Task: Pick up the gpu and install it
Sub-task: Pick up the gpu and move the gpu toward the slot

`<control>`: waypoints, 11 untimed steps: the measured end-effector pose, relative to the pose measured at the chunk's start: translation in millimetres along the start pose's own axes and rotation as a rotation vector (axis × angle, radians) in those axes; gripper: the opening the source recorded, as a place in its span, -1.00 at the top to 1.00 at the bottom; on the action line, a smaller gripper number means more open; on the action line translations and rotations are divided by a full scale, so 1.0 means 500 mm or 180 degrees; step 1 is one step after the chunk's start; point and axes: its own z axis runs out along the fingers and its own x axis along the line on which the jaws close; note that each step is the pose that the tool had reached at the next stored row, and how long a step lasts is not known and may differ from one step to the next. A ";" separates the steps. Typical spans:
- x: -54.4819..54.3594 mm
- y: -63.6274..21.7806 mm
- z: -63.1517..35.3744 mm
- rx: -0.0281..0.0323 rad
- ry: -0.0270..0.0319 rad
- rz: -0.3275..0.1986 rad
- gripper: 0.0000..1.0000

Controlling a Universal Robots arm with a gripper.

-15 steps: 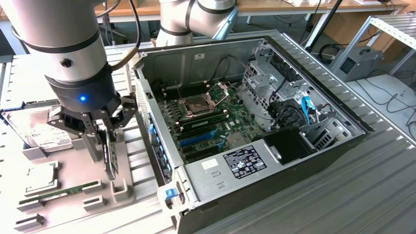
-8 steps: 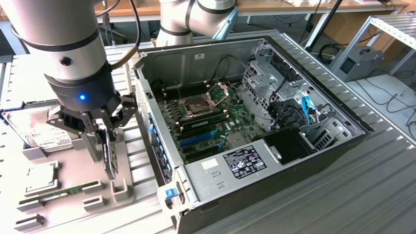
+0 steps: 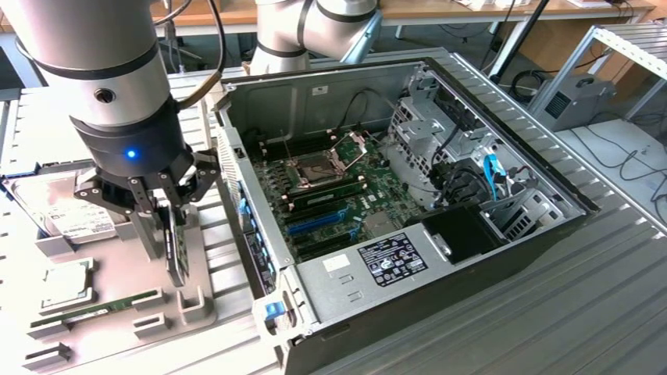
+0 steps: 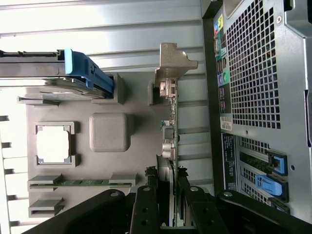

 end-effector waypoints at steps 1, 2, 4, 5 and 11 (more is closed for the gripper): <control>0.000 0.000 -0.001 0.0000 0.0000 0.0000 0.48; 0.000 0.000 -0.001 0.0000 0.0000 0.0000 0.48; 0.000 0.000 -0.002 0.0000 0.0000 0.0000 0.48; 0.000 0.000 -0.002 0.0000 0.0000 0.0000 0.48; 0.000 0.000 -0.005 0.0000 0.0000 0.0000 0.48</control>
